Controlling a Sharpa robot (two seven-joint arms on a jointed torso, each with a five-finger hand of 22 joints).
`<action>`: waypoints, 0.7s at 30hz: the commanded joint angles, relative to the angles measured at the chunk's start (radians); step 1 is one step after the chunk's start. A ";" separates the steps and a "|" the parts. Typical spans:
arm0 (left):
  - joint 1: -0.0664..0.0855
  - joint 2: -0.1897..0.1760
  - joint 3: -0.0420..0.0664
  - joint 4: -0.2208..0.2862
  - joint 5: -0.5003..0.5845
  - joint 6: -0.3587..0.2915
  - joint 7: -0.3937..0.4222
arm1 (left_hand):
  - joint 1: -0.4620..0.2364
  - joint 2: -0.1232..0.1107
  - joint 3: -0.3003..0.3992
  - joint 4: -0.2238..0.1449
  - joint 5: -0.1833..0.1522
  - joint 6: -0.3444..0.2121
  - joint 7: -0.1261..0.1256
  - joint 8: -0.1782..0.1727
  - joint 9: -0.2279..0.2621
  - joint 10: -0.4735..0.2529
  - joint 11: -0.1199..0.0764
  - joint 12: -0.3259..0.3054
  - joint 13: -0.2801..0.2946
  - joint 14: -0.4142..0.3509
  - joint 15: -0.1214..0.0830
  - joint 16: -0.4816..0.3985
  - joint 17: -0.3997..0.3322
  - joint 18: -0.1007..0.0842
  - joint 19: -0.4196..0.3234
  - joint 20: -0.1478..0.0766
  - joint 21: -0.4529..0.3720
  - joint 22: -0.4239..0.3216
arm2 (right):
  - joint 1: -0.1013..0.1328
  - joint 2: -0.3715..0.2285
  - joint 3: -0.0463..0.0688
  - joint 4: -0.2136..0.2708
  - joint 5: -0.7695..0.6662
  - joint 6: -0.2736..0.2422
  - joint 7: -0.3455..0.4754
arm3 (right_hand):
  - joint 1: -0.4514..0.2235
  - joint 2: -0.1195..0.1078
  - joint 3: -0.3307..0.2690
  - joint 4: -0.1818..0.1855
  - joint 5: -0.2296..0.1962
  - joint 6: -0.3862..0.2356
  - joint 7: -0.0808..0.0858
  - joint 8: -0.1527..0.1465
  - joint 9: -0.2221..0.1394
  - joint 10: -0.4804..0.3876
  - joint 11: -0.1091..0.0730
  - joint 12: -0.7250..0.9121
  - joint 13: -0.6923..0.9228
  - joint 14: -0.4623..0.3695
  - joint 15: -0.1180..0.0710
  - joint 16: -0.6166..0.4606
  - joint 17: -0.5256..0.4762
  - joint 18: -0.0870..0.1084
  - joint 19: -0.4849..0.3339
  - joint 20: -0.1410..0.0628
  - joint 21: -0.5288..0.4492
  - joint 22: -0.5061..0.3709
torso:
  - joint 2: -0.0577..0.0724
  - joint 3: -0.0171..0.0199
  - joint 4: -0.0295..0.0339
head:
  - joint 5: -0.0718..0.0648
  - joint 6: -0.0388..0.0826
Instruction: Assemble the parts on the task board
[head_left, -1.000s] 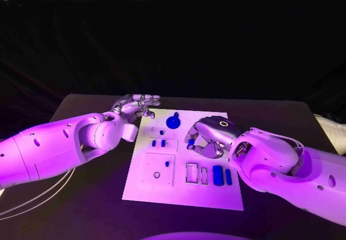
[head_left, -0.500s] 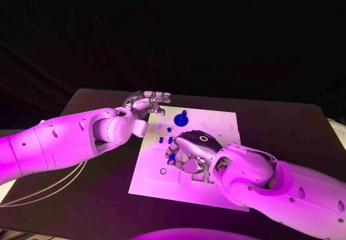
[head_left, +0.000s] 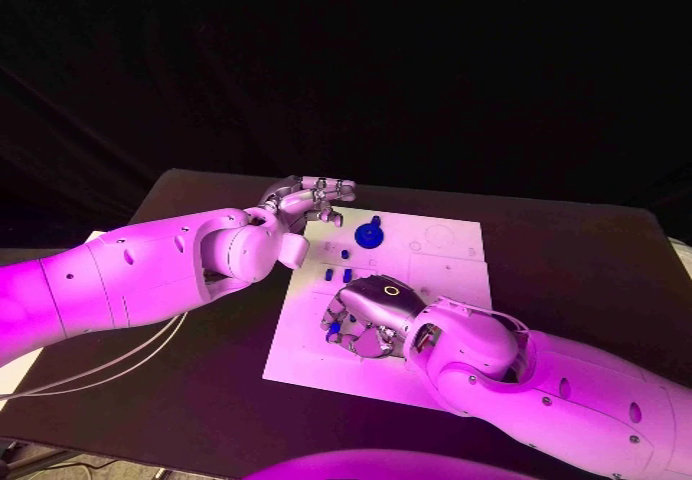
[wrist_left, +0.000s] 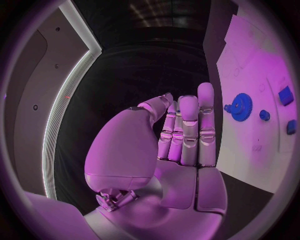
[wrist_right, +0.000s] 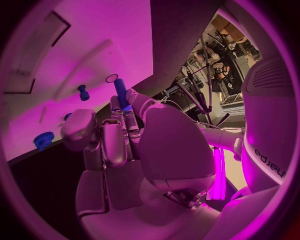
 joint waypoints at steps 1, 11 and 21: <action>0.000 0.002 0.001 0.000 -0.008 0.020 0.007 | -0.002 0.005 -0.004 0.001 -0.001 -0.006 -0.001 0.003 -0.001 -0.005 -0.001 0.006 0.001 -0.004 0.003 -0.004 -0.002 0.011 0.006 -0.001 -0.007 -0.001 | -0.002 0.004 -0.001 -0.008 -0.013 0.010 0.018 | 0.013 0.018 0.047 -0.048 0.008 -0.002 0.005 0.000 0.002 0.035 -0.028 -0.002 0.007 0.033 -0.004 0.004 0.002 -0.008 -0.001 -0.006 0.006 0.002 | 0.000 0.0005 -0.0006 | 0.004 -0.002; 0.000 0.002 0.001 0.002 -0.008 0.021 0.007 | -0.002 0.005 -0.004 0.001 -0.001 -0.006 -0.001 0.003 -0.001 -0.005 -0.001 0.006 0.001 -0.004 0.003 -0.004 -0.002 0.011 0.006 -0.001 -0.007 -0.001 | -0.005 0.014 -0.004 -0.028 -0.036 0.017 0.007 | 0.012 0.018 0.050 -0.051 0.010 -0.002 0.005 -0.001 0.002 0.035 -0.028 -0.003 0.007 0.033 -0.003 0.005 0.002 -0.008 -0.001 -0.006 0.006 0.002 | 0.000 0.0005 0.0003 | 0.009 -0.005; 0.000 0.001 0.001 0.003 -0.006 0.023 0.006 | -0.003 0.005 -0.005 0.001 -0.001 -0.006 -0.001 0.004 -0.001 -0.005 -0.001 0.007 0.001 -0.004 0.003 -0.003 -0.001 0.011 0.006 -0.001 -0.008 -0.001 | -0.006 0.021 -0.005 -0.041 -0.076 0.027 -0.017 | 0.013 0.018 0.053 -0.056 0.013 -0.003 0.005 -0.002 0.003 0.036 -0.027 -0.005 0.008 0.033 -0.003 0.005 0.002 -0.008 -0.001 -0.006 0.007 0.003 | -0.001 0.0002 -0.0007 | 0.008 -0.006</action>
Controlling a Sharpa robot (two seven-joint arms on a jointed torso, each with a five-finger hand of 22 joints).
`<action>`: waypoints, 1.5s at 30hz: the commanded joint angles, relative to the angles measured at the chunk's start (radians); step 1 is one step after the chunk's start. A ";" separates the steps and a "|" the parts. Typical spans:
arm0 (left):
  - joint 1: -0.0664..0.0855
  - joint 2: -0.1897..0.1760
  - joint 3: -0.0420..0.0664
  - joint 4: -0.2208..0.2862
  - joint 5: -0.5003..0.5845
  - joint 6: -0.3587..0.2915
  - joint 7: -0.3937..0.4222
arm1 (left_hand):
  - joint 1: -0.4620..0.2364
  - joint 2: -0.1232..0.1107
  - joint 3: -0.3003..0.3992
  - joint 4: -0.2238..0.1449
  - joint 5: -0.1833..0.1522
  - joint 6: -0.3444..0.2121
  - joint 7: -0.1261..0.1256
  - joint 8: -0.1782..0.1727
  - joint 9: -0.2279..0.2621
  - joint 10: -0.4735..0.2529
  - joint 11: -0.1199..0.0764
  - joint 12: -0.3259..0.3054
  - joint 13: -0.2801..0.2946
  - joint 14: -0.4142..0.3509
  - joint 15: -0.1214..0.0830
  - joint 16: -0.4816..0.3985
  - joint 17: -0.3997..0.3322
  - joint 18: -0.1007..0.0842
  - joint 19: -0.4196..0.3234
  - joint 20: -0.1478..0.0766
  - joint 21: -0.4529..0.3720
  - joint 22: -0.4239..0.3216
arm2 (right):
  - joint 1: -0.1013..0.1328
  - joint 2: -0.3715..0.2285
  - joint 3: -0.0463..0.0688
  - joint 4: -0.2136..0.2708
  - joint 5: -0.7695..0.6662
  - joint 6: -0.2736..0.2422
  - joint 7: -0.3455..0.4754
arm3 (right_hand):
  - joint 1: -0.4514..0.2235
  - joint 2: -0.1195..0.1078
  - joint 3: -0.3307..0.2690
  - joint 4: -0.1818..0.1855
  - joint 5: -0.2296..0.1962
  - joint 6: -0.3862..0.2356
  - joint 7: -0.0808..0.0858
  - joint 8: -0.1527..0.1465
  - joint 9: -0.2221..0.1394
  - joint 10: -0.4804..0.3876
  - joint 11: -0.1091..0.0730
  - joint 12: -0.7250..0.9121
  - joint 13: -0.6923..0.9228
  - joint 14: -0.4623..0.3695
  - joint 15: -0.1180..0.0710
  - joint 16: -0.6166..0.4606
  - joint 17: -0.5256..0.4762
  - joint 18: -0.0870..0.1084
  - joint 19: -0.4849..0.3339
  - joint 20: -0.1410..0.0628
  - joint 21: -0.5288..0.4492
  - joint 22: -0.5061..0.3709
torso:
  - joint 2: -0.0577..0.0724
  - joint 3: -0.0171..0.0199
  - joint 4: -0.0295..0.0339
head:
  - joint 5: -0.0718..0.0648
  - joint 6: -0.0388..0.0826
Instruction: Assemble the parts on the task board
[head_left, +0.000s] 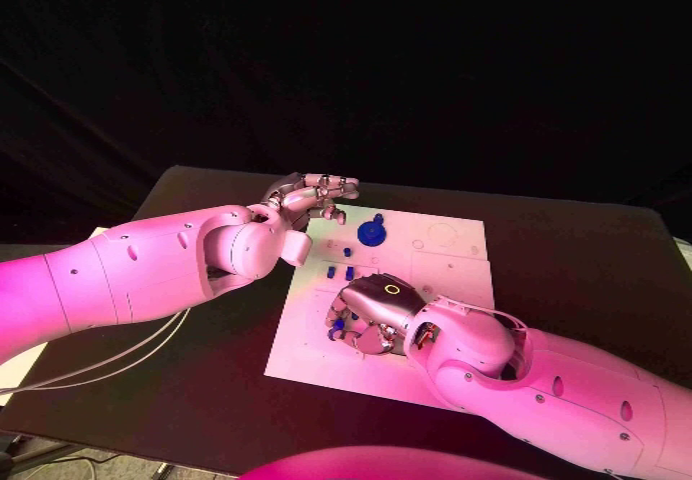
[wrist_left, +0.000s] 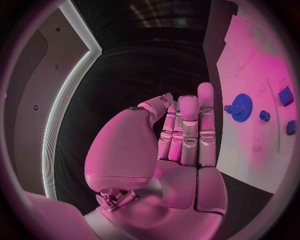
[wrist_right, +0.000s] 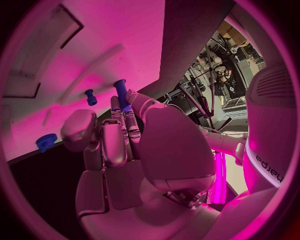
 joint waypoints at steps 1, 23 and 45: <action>0.000 0.001 0.001 0.002 -0.002 0.020 0.006 | -0.003 0.005 -0.005 0.001 -0.001 -0.006 -0.001 0.004 -0.001 -0.005 -0.001 0.007 0.001 -0.004 0.003 -0.003 0.000 0.011 0.006 -0.001 -0.004 -0.002 | -0.001 0.004 0.000 -0.004 -0.039 0.023 -0.016 | 0.013 0.018 0.053 -0.056 0.005 -0.003 0.005 -0.001 0.001 0.036 -0.027 0.007 0.007 0.033 -0.003 0.005 0.000 -0.008 -0.001 -0.006 0.003 0.001 | 0.000 0.0000 -0.0013 | 0.000 0.001; 0.000 0.008 0.001 -0.001 -0.003 0.023 0.004 | -0.003 0.005 -0.005 0.001 -0.001 -0.006 -0.001 0.004 -0.001 -0.005 -0.001 0.007 0.001 -0.004 0.003 -0.003 0.000 0.011 0.006 -0.001 -0.004 -0.002 | 0.000 0.031 -0.015 -0.020 -0.034 0.088 -0.043 | -0.080 -0.025 0.020 -0.035 0.013 -0.085 0.027 -0.037 -0.014 -0.092 0.004 -0.010 -0.007 0.029 0.025 -0.002 -0.014 -0.004 -0.021 0.015 -0.021 -0.036 | 0.000 -0.0004 -0.0005 | -0.009 0.012; 0.000 0.002 0.001 -0.001 -0.008 0.021 0.001 | -0.002 0.007 -0.006 0.000 0.000 -0.007 -0.001 0.004 -0.001 -0.006 -0.001 0.008 0.001 -0.004 0.003 -0.002 0.000 0.011 0.007 -0.001 -0.006 -0.003 | 0.000 -0.055 -0.012 0.048 0.048 -0.150 0.002 | -0.107 -0.030 -0.138 -0.028 0.024 -0.224 0.041 -0.031 -0.046 -0.307 0.026 0.086 0.009 0.006 0.041 -0.059 -0.114 0.016 -0.057 0.038 -0.100 -0.144 | 0.000 0.0016 -0.0019 | -0.040 0.031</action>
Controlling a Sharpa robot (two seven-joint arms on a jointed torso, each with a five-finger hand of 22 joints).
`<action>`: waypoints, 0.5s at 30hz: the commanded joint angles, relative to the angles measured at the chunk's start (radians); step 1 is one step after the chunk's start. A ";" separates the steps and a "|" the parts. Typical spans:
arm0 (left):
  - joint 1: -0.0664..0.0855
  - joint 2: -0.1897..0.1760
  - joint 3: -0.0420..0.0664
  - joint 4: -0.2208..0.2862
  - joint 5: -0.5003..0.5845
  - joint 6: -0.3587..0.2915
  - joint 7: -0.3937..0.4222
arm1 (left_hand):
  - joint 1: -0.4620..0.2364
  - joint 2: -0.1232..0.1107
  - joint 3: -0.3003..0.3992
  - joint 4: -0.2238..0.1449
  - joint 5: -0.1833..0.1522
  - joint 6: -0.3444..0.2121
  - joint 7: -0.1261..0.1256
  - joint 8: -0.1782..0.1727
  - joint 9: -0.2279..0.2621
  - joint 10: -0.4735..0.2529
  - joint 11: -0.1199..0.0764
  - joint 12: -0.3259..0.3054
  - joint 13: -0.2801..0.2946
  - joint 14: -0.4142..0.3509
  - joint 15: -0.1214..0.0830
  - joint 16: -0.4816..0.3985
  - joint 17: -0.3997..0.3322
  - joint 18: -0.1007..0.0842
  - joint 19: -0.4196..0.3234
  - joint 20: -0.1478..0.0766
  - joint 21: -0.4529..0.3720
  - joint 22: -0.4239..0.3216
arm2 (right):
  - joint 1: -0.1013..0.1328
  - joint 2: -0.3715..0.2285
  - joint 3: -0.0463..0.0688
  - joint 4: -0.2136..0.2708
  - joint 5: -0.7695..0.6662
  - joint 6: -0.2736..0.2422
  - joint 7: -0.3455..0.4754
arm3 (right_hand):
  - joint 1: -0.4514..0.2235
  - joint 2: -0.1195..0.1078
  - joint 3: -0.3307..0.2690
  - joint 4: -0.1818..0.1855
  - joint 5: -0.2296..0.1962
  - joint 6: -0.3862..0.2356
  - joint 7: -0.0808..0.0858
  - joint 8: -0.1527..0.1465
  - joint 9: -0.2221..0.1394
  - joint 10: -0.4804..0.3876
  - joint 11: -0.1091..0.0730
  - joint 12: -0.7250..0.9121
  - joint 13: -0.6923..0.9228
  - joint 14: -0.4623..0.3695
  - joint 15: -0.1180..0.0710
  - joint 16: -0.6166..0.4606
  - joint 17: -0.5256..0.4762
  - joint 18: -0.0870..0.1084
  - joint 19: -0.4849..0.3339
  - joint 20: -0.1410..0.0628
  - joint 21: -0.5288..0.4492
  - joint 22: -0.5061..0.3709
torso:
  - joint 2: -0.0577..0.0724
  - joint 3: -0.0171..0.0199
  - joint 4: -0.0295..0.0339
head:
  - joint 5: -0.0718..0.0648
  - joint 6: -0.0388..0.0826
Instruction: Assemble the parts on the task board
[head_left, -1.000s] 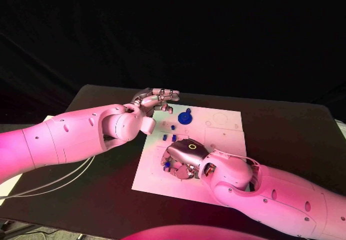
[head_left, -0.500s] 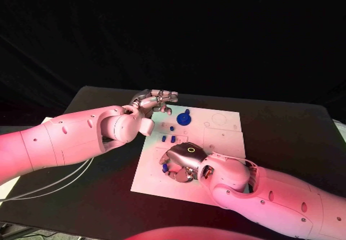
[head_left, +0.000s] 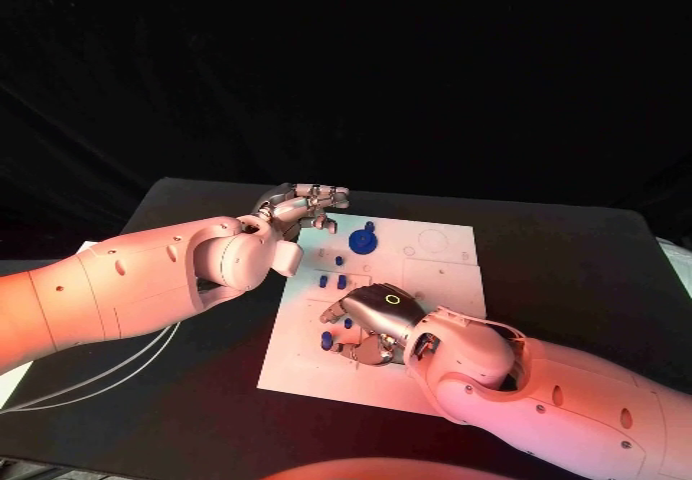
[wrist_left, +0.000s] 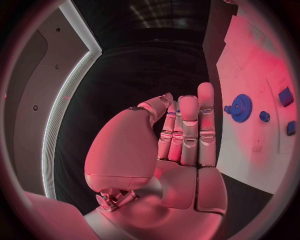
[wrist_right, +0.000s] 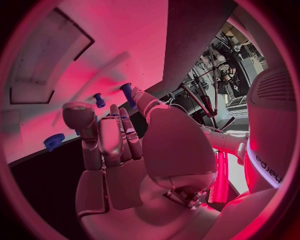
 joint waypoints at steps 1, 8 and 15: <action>0.000 0.000 0.001 0.001 -0.005 0.017 0.003 | -0.002 0.007 -0.006 0.000 0.000 -0.007 -0.001 0.004 -0.002 -0.006 -0.001 0.001 0.001 -0.004 0.003 -0.002 -0.001 0.011 0.007 -0.001 -0.006 -0.001 | 0.000 -0.026 0.007 0.029 0.045 -0.105 0.036 | 0.003 0.013 -0.011 0.000 0.007 0.009 -0.002 0.003 0.002 0.010 -0.006 0.015 0.002 0.011 -0.004 0.003 -0.001 0.016 0.007 -0.003 0.005 0.002 | -0.001 -0.0006 -0.0017 | -0.016 0.012; 0.000 -0.001 0.000 0.000 -0.006 0.018 0.002 | -0.002 0.007 -0.006 0.000 0.000 -0.007 -0.001 0.004 -0.002 -0.006 -0.001 0.001 0.001 -0.004 0.003 -0.002 -0.001 0.011 0.007 -0.001 -0.006 -0.001 | 0.010 -0.141 0.036 0.090 0.240 -0.163 0.054 | -0.002 0.034 -0.029 0.015 0.033 0.062 -0.004 0.020 0.012 0.165 -0.026 0.109 0.022 0.021 -0.018 0.021 0.026 0.005 0.038 -0.011 0.051 0.069 | -0.007 -0.0024 -0.0078 | -0.098 0.054; 0.000 -0.008 0.000 0.003 -0.011 0.016 0.004 | -0.002 0.007 -0.006 0.000 0.000 -0.007 -0.001 0.004 -0.002 -0.006 -0.001 0.001 0.001 -0.004 0.003 -0.002 -0.001 0.011 0.007 -0.001 -0.006 -0.001 | 0.022 -0.313 0.059 0.142 0.430 -0.212 0.041 | -0.017 0.024 -0.047 0.030 0.062 0.113 -0.043 0.036 0.020 0.408 -0.084 0.242 0.117 0.046 -0.065 0.094 0.131 -0.015 0.085 -0.059 0.138 0.189 | -0.012 -0.0059 -0.0237 | -0.176 0.073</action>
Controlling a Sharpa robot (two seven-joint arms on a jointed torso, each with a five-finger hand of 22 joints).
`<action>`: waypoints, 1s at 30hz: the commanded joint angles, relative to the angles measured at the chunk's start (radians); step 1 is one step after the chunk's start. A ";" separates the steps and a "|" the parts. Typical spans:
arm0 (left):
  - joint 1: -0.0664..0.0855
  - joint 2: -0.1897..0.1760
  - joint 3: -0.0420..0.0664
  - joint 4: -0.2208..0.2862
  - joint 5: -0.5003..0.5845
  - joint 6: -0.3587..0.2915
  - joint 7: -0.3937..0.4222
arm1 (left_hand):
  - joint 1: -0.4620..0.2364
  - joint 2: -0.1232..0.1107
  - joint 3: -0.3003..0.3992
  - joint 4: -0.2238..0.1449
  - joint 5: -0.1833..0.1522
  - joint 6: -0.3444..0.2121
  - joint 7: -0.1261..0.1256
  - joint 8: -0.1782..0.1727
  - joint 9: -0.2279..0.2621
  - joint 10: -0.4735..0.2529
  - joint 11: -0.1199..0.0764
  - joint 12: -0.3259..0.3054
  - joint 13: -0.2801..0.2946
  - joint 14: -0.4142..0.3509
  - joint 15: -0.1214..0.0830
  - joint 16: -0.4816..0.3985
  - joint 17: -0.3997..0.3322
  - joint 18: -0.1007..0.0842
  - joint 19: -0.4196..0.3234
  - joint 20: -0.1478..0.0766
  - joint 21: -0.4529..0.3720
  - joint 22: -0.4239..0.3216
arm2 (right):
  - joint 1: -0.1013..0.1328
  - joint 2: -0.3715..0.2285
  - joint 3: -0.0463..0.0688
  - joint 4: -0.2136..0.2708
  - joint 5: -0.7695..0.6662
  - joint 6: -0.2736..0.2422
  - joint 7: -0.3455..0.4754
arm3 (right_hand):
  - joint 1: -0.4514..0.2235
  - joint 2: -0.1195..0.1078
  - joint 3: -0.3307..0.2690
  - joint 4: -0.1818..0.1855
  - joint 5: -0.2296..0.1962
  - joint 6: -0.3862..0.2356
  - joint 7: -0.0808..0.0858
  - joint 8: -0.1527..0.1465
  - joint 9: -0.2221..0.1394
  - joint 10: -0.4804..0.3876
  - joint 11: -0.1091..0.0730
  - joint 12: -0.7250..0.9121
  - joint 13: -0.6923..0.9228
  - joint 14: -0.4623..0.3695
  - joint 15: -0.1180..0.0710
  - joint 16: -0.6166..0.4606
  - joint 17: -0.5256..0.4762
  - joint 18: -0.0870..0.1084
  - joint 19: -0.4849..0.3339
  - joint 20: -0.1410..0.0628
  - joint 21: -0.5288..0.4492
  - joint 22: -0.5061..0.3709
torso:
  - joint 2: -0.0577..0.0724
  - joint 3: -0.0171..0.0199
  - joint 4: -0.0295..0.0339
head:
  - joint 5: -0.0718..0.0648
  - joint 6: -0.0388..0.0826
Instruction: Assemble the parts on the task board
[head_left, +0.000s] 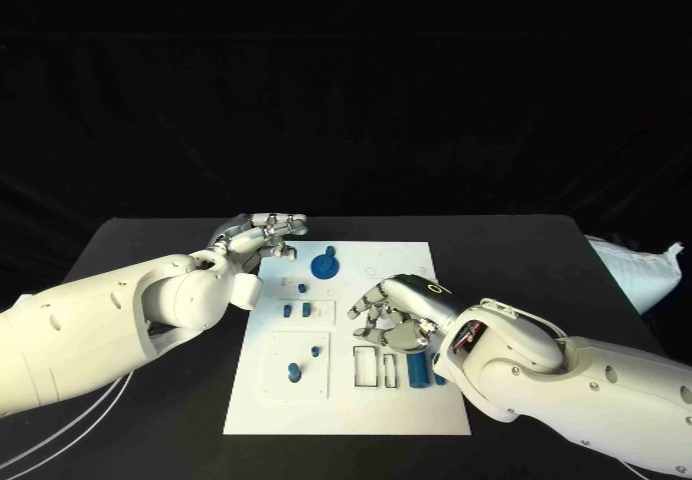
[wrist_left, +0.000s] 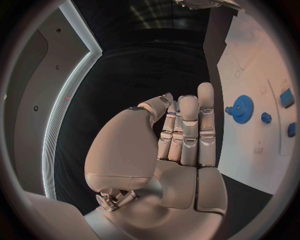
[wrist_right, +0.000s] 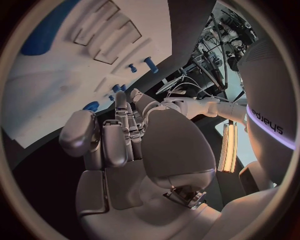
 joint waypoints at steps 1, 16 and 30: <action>0.000 0.001 0.001 0.003 -0.009 0.016 0.006 | -0.002 0.007 -0.006 0.000 0.000 -0.007 -0.001 0.004 -0.002 -0.006 -0.001 0.001 0.001 -0.004 0.003 -0.002 -0.001 0.011 0.007 -0.001 -0.006 -0.001 | 0.002 -0.059 0.004 0.033 0.183 -0.065 -0.001 | -0.027 -0.011 -0.021 0.016 0.023 0.005 -0.009 0.003 0.001 0.061 -0.027 0.048 0.048 0.046 -0.012 0.006 0.005 -0.016 0.004 -0.017 0.011 0.013 | -0.004 -0.0005 -0.0135 | -0.054 0.002; 0.000 -0.021 0.000 0.012 -0.018 0.018 0.005 | -0.002 0.007 -0.006 0.000 0.000 -0.007 -0.001 0.004 -0.002 -0.006 -0.001 0.001 0.001 -0.004 0.003 -0.002 -0.001 0.011 0.007 -0.001 -0.006 -0.001 | -0.024 -0.224 0.007 0.134 0.145 -0.012 -0.179 | -0.116 0.003 -0.180 0.132 0.166 0.010 -0.031 0.062 0.045 0.087 -0.041 0.720 0.859 0.058 -0.026 0.079 0.107 -0.030 0.024 -0.033 0.074 0.104 | -0.003 0.0034 -0.0380 | -0.194 -0.019; -0.001 -0.026 -0.001 0.013 -0.019 0.020 0.005 | -0.002 0.007 -0.006 0.000 0.000 -0.007 -0.001 0.004 -0.002 -0.006 -0.001 0.001 0.001 -0.004 0.003 -0.002 -0.001 0.011 0.007 -0.001 -0.006 -0.001 | -0.051 -0.240 0.007 0.176 -0.033 0.097 -0.369 | -0.159 -0.010 -0.309 0.232 0.238 -0.003 -0.040 0.112 0.103 0.090 -0.048 0.779 0.966 0.060 -0.030 0.094 0.133 -0.033 0.026 -0.037 0.084 0.122 | -0.003 0.0000 -0.0371 | -0.191 -0.042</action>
